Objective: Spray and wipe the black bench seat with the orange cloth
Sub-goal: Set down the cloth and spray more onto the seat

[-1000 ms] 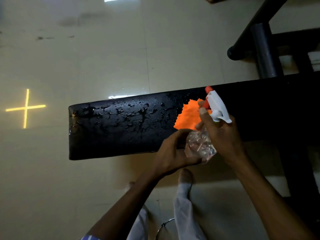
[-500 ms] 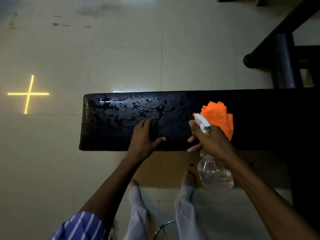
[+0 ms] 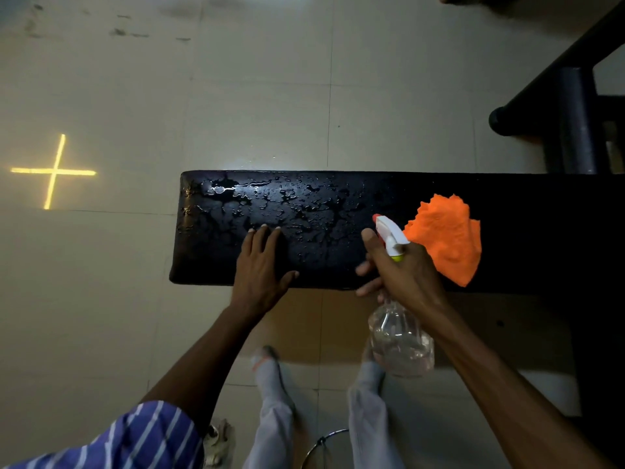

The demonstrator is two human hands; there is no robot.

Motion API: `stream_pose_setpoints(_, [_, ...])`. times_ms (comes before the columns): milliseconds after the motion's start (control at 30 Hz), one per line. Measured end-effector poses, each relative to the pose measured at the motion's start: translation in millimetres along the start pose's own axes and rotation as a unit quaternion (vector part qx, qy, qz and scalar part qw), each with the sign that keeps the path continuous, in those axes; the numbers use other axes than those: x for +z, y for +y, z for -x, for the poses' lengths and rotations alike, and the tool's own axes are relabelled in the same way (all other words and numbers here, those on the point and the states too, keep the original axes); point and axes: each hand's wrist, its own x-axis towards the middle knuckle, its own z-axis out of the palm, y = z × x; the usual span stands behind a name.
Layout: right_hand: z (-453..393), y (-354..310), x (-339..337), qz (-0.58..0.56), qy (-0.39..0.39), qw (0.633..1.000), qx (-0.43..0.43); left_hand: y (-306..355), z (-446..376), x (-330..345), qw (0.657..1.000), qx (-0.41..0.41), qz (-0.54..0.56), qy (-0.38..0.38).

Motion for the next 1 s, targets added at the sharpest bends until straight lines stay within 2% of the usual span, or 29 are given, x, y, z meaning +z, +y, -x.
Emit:
stream_pose_setpoints(67, [0.9,-4.1,13.8,0.002,-0.014,1.000,-0.004,-13.8,1.5,-3.6,1.000,-0.009,-0.005,0.008])
stream_pose_setpoints(200, [-0.3,-11.8,43.1,0.041,0.010,0.999,-0.001,-42.0,2.3,-9.8,1.000,-0.016,-0.017,0.019])
stream_pose_setpoints(300, [-0.3,-17.9,66.6,0.046,-0.015,0.999,-0.023,-60.2,6.1,-13.7,0.999,-0.026,-0.016,0.018])
stream_pose_setpoints(433, [-1.2,-23.7,92.3,0.058,0.006,0.998,-0.039,-77.2,10.8,-17.8,0.999,-0.036,0.009,0.031])
stream_pose_setpoints(533, [1.0,-31.2,114.8,0.052,-0.036,0.996,-0.062,-91.6,14.4,-20.5,0.999,-0.042,0.006,0.030])
stream_pose_setpoints(667, [2.3,-35.0,145.6,0.065,-0.028,0.996,-0.051,-110.1,18.8,-25.2,0.998,-0.042,0.027,0.038])
stream_pose_setpoints(800, [7.7,-35.5,172.2,0.079,-0.069,0.992,-0.065,-126.4,24.2,-29.7,0.997,-0.040,0.055,0.034])
stream_pose_setpoints(900, [13.6,-30.0,189.9,0.126,-0.049,0.989,-0.061,-137.4,29.2,-33.6,0.995,-0.052,0.082,0.038])
stream_pose_setpoints(1000, [23.4,-22.5,201.9,0.096,-0.067,0.991,-0.064,-145.7,35.2,-36.1,0.994,-0.048,0.093,0.033])
